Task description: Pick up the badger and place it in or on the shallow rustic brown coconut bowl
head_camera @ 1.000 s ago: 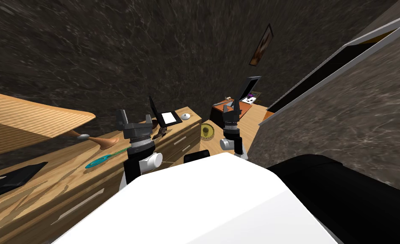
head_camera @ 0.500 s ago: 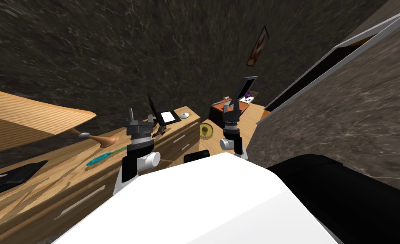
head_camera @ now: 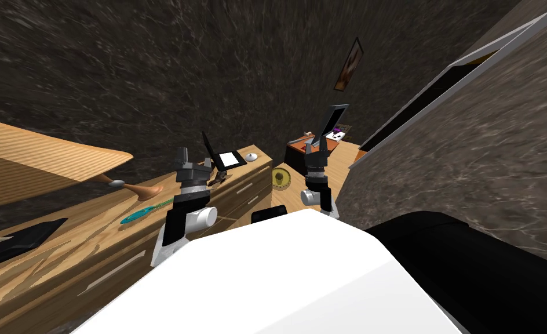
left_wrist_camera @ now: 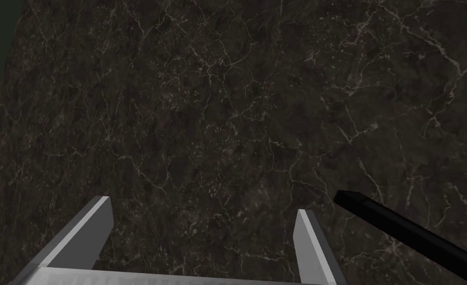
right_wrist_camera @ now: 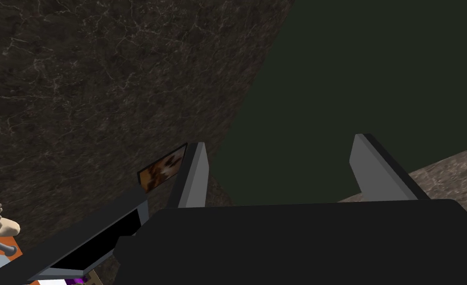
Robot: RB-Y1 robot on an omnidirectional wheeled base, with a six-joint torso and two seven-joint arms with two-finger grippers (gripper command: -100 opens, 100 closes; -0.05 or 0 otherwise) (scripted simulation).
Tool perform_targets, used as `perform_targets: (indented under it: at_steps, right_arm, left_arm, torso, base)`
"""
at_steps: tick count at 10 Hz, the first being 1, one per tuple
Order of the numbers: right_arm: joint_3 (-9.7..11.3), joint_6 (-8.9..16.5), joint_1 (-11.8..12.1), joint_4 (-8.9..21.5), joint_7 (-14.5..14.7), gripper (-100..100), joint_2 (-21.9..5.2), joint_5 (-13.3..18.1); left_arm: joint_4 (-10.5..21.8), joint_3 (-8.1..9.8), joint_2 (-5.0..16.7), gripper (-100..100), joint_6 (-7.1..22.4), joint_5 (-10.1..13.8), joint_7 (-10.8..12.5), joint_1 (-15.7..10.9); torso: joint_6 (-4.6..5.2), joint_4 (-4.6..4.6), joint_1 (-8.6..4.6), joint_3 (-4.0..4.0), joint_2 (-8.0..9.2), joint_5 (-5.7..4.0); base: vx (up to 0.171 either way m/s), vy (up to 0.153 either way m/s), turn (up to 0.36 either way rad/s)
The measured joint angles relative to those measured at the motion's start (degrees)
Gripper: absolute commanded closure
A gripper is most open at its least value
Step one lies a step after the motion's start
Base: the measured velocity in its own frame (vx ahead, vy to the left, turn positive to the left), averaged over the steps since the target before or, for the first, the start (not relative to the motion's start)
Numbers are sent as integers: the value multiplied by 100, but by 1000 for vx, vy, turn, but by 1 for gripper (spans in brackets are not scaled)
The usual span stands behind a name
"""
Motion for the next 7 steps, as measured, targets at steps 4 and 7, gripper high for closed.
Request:
perform_targets:
  at_steps: [4,7]
  right_arm:
    - [0,0,0,0,0,0,0,0]
    - [0,0,0,0,0,0,0,0]
  left_arm:
    - [-39,115,93,-100,567,-22,-28,-116]
    - [-72,192,135,-100,1003,-52,-62,-195]
  torso:
    - [0,0,2,0,0,0]
    - [1,0,1,0,0,0]
  base:
    - [-38,-3,-28]
    - [-31,-4,-26]
